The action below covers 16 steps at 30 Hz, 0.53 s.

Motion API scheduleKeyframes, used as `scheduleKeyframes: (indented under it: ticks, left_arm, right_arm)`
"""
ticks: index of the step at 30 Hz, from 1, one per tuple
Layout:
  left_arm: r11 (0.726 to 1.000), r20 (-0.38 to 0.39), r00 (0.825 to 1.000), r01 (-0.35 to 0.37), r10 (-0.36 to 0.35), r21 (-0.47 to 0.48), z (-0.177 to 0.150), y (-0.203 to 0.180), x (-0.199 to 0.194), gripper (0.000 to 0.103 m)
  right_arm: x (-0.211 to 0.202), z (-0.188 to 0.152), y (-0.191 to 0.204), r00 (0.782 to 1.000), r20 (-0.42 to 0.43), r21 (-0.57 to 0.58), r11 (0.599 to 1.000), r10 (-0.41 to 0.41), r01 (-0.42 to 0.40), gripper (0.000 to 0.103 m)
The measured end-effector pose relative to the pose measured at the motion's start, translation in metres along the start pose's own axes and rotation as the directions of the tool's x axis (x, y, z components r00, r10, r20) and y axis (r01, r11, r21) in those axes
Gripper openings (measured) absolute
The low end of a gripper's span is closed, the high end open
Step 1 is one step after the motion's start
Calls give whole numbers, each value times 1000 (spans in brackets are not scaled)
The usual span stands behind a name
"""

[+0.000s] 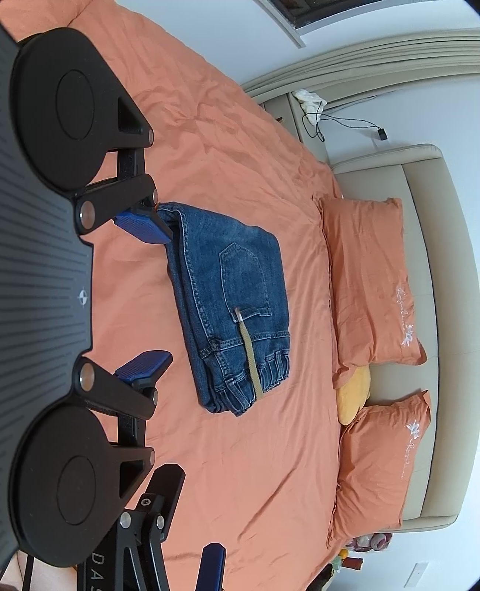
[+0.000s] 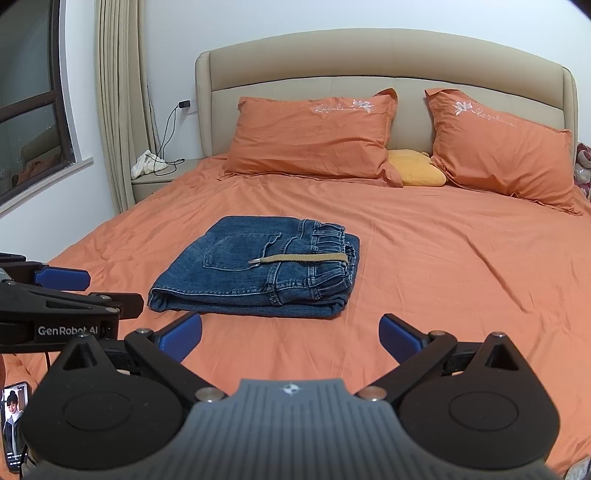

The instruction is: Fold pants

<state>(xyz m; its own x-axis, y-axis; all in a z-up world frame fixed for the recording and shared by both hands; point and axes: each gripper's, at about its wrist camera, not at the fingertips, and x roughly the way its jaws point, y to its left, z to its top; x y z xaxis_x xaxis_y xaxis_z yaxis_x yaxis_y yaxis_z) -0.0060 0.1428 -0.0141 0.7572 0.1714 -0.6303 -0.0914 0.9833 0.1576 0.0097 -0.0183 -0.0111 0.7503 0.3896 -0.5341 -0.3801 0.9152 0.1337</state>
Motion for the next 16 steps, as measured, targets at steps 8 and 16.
scheduleKeyframes:
  ticks: [8,16]
  left_arm:
    - [1000,10,1000,-2,2,4,1,-1,-2,78]
    - [1000,31,999,4,-4,7,3,-1,-10,78]
  right_arm:
    - [-5,0,0,1000,9,-3,1000,3,-3,98]
    - [-11,2,1,1000,19,-8,1000,4,-3,98]
